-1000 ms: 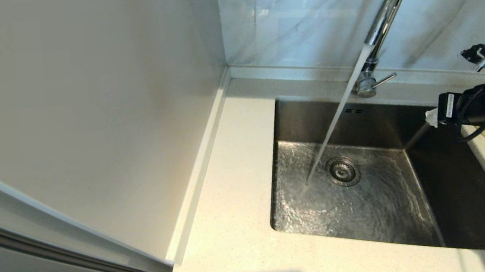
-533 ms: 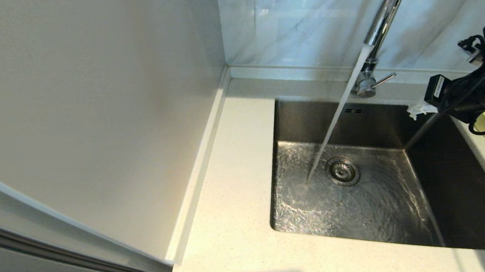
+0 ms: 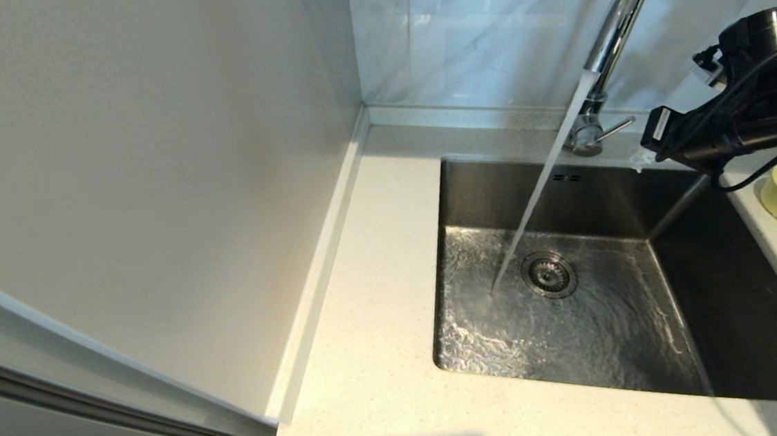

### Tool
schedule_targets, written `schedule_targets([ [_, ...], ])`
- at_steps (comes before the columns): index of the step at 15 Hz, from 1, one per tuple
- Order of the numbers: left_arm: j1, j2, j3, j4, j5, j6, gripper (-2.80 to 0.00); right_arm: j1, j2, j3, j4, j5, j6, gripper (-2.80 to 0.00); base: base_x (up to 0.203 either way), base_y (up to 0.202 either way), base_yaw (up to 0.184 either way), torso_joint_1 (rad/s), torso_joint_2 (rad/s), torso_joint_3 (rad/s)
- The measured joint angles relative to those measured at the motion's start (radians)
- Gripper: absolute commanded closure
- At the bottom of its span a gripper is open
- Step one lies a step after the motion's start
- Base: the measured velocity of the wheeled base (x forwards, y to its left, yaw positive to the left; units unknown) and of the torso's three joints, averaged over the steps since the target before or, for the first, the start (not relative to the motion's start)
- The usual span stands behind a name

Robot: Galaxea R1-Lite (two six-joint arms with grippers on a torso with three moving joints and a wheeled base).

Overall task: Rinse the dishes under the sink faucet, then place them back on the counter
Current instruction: Turn off the faucet

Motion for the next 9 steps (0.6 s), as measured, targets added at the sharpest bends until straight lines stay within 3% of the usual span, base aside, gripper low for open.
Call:
schedule_targets([
  [9, 0.0, 0.0, 0.0, 0.0, 0.0, 0.0, 0.0, 0.025, 0.06, -0.13, 0.001, 0.002, 0.003, 0.0, 0.0, 0.0, 0.0, 0.0, 0.0, 0.0],
])
